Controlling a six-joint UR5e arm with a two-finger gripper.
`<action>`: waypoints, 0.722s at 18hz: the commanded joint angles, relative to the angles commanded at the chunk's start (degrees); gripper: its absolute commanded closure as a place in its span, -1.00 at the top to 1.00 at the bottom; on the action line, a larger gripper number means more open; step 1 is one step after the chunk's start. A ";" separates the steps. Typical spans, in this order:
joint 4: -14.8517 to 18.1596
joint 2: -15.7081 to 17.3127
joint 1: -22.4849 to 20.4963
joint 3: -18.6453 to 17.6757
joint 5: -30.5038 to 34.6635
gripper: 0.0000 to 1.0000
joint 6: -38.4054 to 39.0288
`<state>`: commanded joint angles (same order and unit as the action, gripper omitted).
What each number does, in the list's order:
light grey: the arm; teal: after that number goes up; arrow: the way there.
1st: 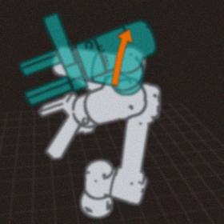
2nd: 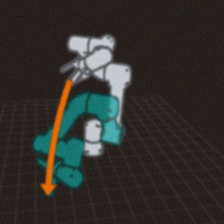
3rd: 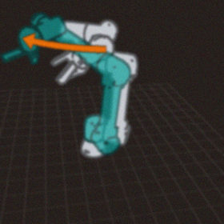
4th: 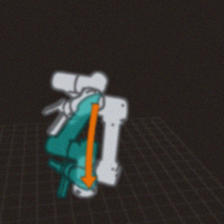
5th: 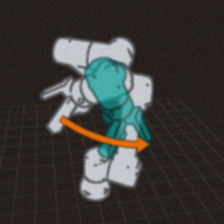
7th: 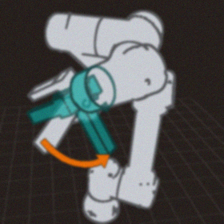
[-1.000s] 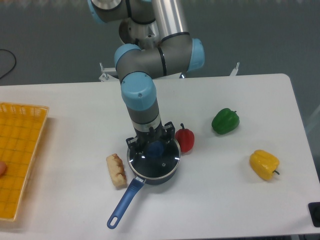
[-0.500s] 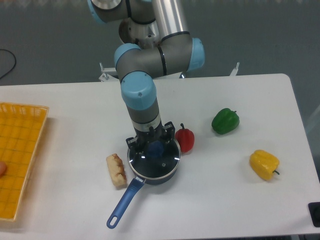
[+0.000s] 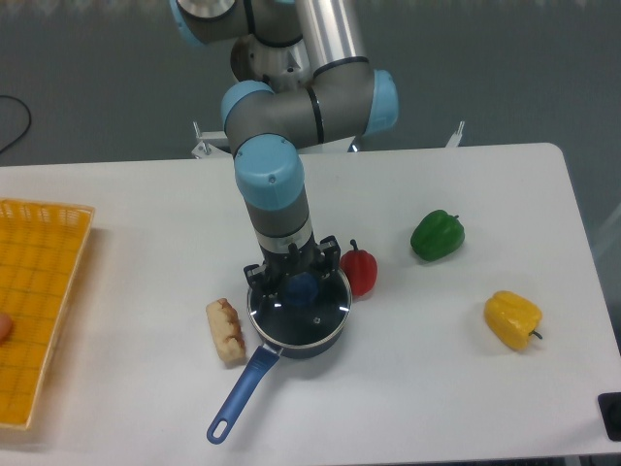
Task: Open the lid
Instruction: 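Lift the glass lid up off the saucepan and move it aside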
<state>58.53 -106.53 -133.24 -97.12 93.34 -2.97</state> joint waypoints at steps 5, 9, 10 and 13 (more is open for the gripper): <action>1.41 0.45 -0.44 0.09 -0.09 0.15 -7.38; 2.73 1.06 -1.93 1.14 -0.09 0.15 -17.30; 3.43 1.06 -2.37 1.84 -0.09 0.15 -21.34; 5.36 1.24 -3.95 3.25 -0.44 0.16 -32.68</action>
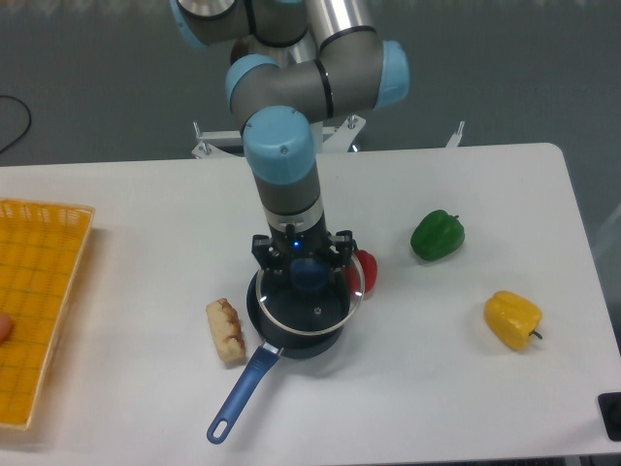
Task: Open the lid
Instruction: 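Lift the glass lid up off the saucepan and move it aside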
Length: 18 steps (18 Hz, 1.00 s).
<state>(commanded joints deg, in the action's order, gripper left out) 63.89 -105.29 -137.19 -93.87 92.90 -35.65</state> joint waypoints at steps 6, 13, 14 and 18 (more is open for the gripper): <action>2.02 0.09 -3.34 1.23 -0.18 0.14 -9.24; 4.13 -0.53 -6.24 2.11 -0.18 0.11 -21.21; 4.40 -0.61 -6.42 2.29 -0.18 0.11 -21.30; 4.31 -1.40 -7.38 2.38 -0.35 0.11 -23.32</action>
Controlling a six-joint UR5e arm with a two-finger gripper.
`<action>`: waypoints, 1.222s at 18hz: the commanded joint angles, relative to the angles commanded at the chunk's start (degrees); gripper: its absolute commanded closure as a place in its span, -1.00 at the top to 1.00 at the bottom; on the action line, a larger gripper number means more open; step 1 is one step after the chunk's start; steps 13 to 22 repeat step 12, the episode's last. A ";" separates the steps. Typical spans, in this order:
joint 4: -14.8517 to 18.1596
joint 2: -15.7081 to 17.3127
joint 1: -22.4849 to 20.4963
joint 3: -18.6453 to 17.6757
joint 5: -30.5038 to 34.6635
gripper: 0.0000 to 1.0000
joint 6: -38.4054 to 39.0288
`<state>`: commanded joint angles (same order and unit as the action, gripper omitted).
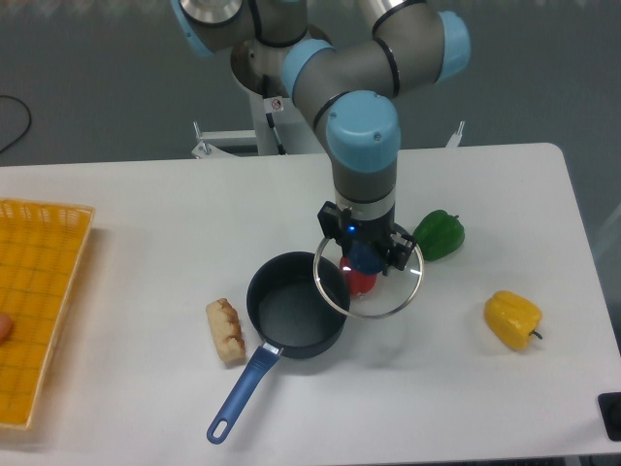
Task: Open the lid
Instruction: 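Lift the glass lid up off the saucepan and move it aside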
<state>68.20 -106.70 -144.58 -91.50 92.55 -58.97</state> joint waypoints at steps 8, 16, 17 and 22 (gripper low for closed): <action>0.00 -0.18 -1.58 0.00 0.00 0.12 -0.62; 0.00 -0.09 -1.67 -0.09 -0.18 0.12 -0.62; 0.00 -0.09 -1.67 -0.09 -0.18 0.12 -0.62; 0.00 -0.09 -1.67 -0.09 -0.18 0.12 -0.62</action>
